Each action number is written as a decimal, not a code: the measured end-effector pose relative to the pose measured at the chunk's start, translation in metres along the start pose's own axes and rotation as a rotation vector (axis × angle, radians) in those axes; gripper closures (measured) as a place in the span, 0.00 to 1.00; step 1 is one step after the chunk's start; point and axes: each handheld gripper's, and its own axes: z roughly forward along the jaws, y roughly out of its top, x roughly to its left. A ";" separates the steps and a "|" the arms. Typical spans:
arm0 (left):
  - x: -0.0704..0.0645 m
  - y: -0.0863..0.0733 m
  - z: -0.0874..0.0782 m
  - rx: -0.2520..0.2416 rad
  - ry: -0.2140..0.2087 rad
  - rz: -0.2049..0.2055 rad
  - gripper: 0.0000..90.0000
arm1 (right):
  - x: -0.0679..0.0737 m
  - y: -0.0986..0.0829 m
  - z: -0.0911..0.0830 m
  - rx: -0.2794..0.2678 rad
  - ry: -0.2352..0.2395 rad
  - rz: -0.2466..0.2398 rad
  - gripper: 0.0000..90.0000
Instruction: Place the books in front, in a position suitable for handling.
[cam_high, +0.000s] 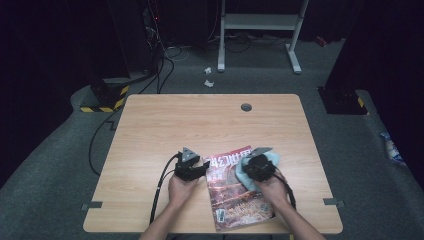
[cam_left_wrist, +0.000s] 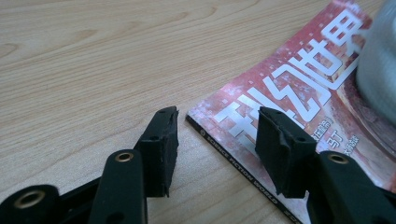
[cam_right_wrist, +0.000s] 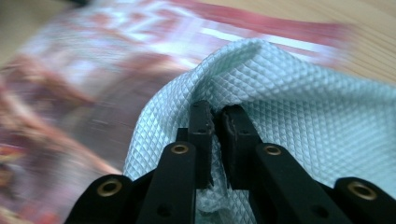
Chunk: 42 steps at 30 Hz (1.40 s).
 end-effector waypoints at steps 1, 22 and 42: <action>0.000 0.000 0.000 0.000 0.000 -0.001 0.54 | -0.011 -0.005 -0.006 -0.008 -0.026 0.045 0.87; -0.019 -0.011 -0.016 0.035 -0.090 -0.013 0.70 | -0.005 -0.025 -0.020 0.028 -0.019 0.000 0.91; 0.000 0.005 0.006 0.009 -0.028 0.014 0.53 | 0.078 0.048 0.037 0.037 0.107 -0.176 0.94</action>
